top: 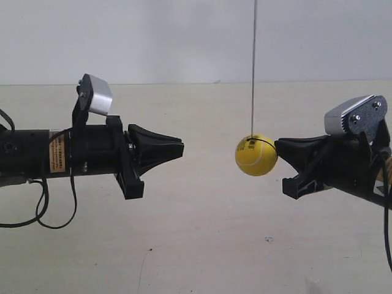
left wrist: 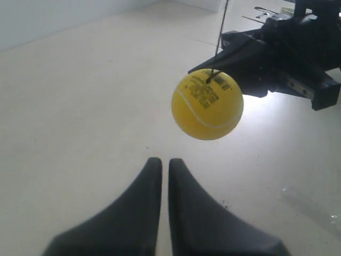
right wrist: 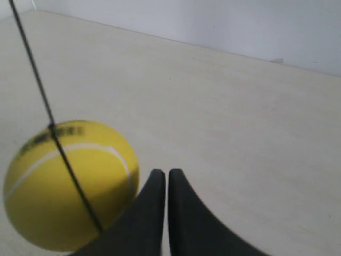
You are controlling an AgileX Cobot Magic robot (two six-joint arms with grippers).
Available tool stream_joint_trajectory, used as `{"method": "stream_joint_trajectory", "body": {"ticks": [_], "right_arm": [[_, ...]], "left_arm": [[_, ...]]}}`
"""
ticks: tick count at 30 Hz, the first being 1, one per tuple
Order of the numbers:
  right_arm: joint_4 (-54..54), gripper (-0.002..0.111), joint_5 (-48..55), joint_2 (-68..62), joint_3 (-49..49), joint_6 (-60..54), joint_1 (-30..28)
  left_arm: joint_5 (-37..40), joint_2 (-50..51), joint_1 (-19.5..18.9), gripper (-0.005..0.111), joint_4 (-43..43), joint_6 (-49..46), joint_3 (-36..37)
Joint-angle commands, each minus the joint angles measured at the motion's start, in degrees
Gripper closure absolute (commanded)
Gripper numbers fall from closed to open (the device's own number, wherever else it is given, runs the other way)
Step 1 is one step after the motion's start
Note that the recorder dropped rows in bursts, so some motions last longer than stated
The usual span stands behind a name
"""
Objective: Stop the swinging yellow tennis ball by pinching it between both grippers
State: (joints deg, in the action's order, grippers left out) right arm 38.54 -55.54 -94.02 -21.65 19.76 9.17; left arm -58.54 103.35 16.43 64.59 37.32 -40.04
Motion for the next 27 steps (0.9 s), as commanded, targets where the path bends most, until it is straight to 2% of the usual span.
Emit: {"method": "stream_joint_trajectory", "body": {"ticks": [1,13,20,27], "right_arm": [[1.11,0.108,-1.00,0.06,-0.32,0.18,0.10],[3.10,0.108,-2.66,0.02,-0.70,-0.83,0.10],[7.53,0.108,-4.50,-5.16,-4.20,0.55,0.10],[7.87,0.108,-7.28,-7.23,-4.77,0.69,0.10]], "left_arm": [[0.16,1.01,2.15,0.102,-1.65,-2.61,-0.34],[3.09,1.12,2.24,0.102,-1.35,-2.22,-4.61],[3.32,1.23,2.24,0.102,-1.36,-2.22,-5.29],[2.44,5.09,2.24,0.102,-3.33,-4.17,-5.55]]}}
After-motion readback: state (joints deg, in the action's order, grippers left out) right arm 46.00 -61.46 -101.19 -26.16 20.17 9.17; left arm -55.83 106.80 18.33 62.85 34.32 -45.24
